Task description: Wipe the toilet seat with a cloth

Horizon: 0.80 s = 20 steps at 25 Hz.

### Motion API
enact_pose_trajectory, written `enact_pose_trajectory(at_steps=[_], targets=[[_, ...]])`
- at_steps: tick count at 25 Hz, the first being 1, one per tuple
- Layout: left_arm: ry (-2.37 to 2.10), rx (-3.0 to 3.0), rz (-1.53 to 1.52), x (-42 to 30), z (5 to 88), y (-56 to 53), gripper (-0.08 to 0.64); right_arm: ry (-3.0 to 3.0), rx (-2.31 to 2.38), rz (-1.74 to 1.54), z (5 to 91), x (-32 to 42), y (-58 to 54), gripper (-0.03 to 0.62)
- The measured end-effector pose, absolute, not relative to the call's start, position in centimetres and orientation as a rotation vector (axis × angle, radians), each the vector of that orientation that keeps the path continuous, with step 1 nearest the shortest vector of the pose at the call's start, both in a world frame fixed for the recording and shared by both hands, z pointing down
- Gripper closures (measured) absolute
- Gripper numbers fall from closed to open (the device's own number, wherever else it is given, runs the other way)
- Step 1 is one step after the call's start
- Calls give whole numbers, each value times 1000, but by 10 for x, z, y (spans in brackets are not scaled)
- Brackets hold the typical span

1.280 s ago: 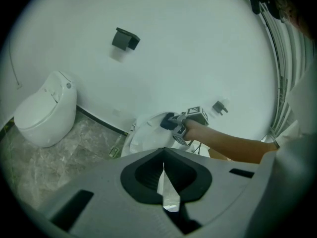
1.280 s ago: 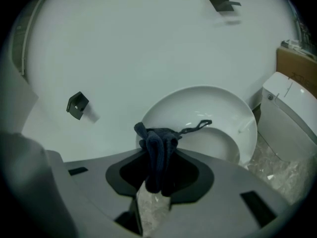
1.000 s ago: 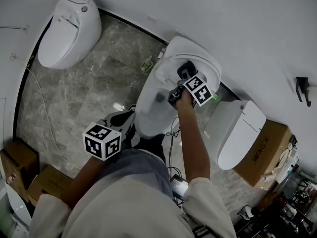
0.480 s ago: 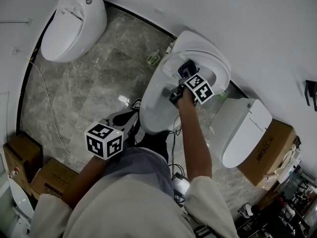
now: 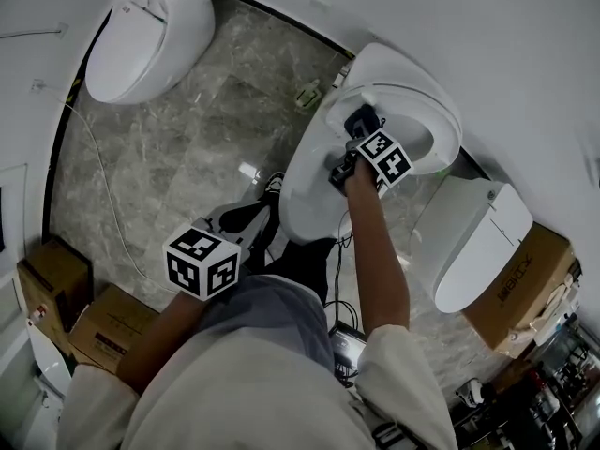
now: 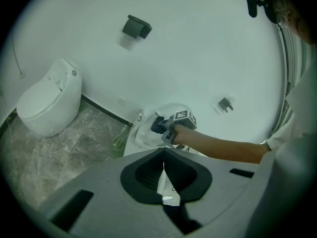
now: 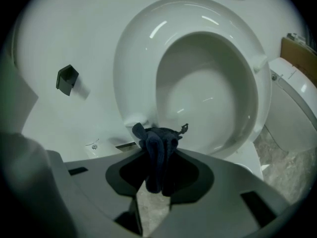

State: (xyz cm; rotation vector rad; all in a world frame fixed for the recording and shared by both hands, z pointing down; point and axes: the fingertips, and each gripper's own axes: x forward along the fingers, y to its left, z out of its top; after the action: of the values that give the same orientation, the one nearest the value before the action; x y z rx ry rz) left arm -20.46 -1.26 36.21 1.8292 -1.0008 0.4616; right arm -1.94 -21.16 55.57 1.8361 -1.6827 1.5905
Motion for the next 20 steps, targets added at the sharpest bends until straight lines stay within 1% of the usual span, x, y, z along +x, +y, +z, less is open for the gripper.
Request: enact_pose_trajectory(at_steps=[5, 20], targets=[[-987, 1813, 497, -209, 370, -9, 552, -1654, 1805, 1578, 578, -26, -205, 480], [-988, 1750, 571, -213, 388, 0, 552, -1551, 1793, 1704, 634, -39, -191, 480]])
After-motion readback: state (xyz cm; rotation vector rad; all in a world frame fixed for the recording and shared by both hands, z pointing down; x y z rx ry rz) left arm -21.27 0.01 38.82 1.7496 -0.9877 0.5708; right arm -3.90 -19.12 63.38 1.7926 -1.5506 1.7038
